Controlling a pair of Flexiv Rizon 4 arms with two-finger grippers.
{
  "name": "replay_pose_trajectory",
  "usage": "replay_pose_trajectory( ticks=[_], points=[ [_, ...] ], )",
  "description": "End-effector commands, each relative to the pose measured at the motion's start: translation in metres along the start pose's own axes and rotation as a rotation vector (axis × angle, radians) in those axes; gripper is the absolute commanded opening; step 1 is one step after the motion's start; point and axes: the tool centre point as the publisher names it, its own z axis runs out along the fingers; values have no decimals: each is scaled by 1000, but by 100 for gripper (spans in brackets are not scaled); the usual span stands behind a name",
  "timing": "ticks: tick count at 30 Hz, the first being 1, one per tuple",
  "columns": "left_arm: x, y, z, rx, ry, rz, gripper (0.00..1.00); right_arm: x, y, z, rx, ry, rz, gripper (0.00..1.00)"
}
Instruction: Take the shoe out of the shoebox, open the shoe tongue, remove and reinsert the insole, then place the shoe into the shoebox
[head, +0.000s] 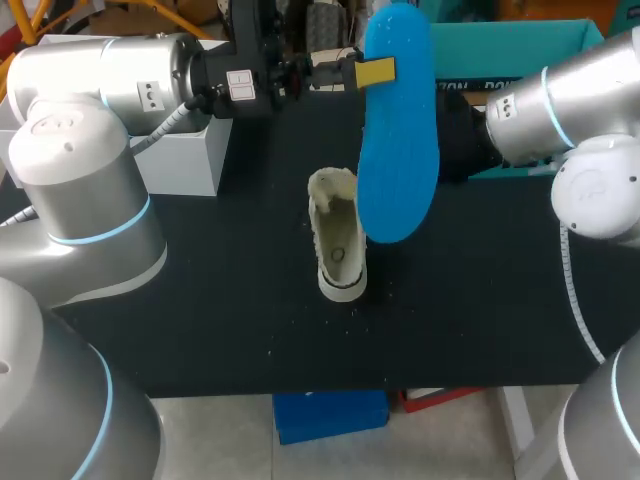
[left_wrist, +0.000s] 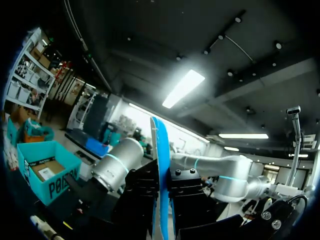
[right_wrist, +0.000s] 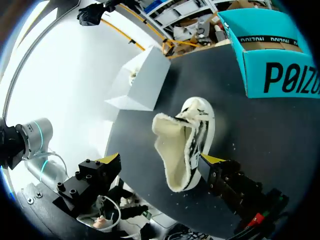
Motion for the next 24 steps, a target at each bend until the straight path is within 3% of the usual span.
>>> replay_pose_trajectory(
  ticks=[1, 13, 24],
  points=[
    [1, 1, 0, 0, -2, 1, 0, -6, -9, -9, -54, 203, 50, 100],
    [1, 1, 0, 0, -2, 1, 0, 8, 4, -26, -69, 278, 83, 100],
    [1, 1, 0, 0, -2, 1, 0, 12, 9, -33, -7, 309, 190, 100]
  ],
)
